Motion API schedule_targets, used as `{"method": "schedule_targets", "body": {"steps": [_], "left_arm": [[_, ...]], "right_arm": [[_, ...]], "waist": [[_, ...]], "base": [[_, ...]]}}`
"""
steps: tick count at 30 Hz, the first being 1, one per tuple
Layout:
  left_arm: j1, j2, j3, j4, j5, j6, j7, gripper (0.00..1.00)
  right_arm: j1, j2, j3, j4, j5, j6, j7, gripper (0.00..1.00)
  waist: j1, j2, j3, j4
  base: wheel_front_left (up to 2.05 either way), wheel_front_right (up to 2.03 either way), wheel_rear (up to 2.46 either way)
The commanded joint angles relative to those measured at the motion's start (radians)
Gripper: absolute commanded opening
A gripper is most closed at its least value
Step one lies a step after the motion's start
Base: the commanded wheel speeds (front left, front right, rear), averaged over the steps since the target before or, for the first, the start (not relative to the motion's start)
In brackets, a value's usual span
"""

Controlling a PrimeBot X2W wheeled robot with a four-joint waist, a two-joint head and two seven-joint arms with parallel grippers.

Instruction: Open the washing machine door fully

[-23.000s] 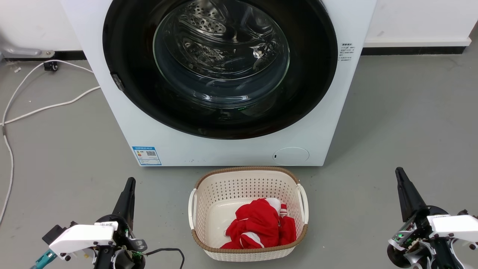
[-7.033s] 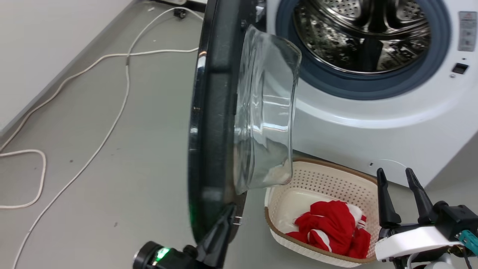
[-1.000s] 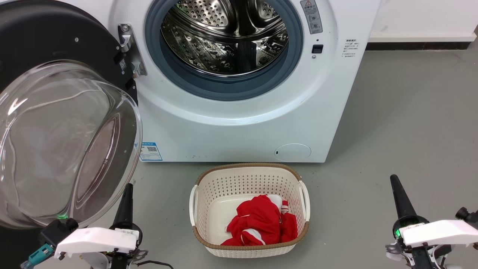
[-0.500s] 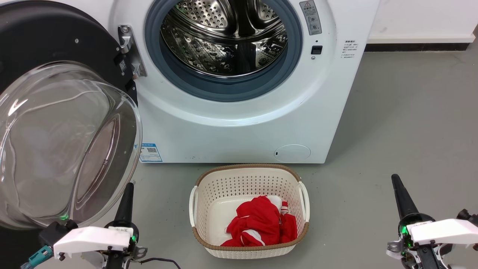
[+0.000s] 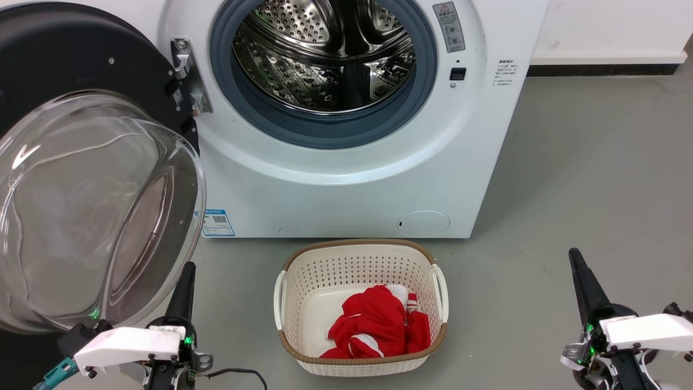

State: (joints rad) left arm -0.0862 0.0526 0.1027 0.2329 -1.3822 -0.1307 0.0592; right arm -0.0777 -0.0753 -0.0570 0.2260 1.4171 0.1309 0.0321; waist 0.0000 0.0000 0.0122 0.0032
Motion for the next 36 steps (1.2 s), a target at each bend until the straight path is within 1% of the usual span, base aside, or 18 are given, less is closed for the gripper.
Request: {"method": "schedule_targets", "body": {"steps": [1,28,36], "left_arm": [[-0.018,0.000,0.003,0.000,-0.025,0.000,0.008,0.00],[-0.027,-0.003,0.014,0.014,-0.234,0.000,0.059,0.00],[-0.027,-0.003,0.013,0.014,-0.231,0.000,0.058,0.00]], "right_arm": [[-0.018,-0.003,-0.005,-0.001,0.026,0.000,0.005,0.00],[-0.034,0.004,-0.028,0.019,0.225,0.000,0.060,0.00],[-0.034,0.006,-0.030,0.019,0.218,0.000,0.064,0.00]], "waist": [[0.0000,0.0000,-0.001,0.000],[0.0000,0.0000,-0.009,-0.003],[0.0000,0.0000,-0.009,-0.003]], "base": [[0.00,0.00,0.00],[0.00,0.00,0.00],[0.00,0.00,0.00]]}}
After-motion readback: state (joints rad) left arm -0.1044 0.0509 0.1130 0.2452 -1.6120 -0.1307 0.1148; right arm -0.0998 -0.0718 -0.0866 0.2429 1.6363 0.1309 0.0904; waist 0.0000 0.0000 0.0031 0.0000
